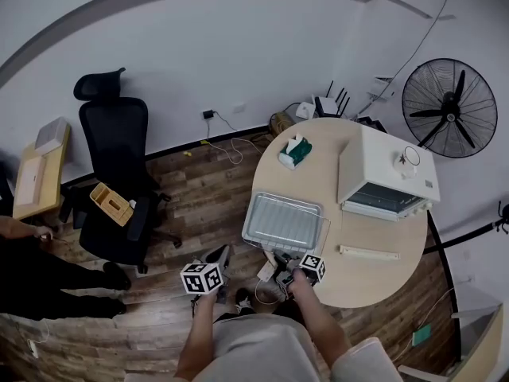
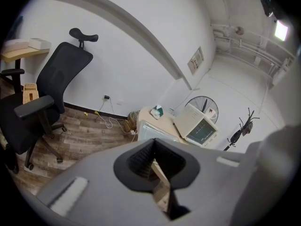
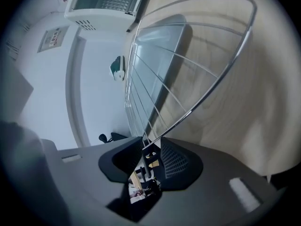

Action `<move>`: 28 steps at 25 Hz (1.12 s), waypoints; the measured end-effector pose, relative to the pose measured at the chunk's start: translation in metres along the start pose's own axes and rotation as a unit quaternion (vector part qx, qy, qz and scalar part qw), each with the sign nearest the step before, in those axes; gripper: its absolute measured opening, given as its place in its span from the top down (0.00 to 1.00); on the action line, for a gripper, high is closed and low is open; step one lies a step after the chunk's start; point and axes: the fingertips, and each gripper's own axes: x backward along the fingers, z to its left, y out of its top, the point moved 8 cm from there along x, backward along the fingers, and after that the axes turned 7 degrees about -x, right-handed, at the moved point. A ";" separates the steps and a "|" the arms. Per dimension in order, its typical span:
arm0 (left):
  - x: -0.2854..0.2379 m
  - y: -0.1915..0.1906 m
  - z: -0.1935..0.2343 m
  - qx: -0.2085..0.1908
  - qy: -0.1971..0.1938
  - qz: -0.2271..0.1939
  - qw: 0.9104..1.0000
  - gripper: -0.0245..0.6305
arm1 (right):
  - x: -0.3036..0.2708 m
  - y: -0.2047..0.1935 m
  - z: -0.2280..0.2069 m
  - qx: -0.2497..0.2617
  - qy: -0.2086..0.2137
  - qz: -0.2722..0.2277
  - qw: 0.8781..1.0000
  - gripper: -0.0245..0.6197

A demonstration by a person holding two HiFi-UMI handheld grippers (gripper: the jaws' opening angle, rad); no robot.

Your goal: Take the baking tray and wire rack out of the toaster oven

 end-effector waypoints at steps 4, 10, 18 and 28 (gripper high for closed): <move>-0.002 -0.002 -0.002 -0.003 -0.003 0.004 1.000 0.88 | -0.003 -0.003 -0.004 0.009 0.004 0.030 1.000 0.80; -0.005 0.001 -0.005 -0.014 -0.005 0.011 1.000 0.88 | 0.005 -0.025 0.000 0.042 0.020 0.061 0.997 0.78; -0.039 -0.005 -0.043 -0.047 -0.058 0.040 0.996 0.88 | 0.073 -0.023 0.018 0.106 0.066 0.009 0.992 0.78; -0.092 -0.026 -0.138 -0.110 -0.168 0.105 0.974 0.88 | 0.205 -0.004 0.025 0.212 0.058 -0.188 0.957 0.78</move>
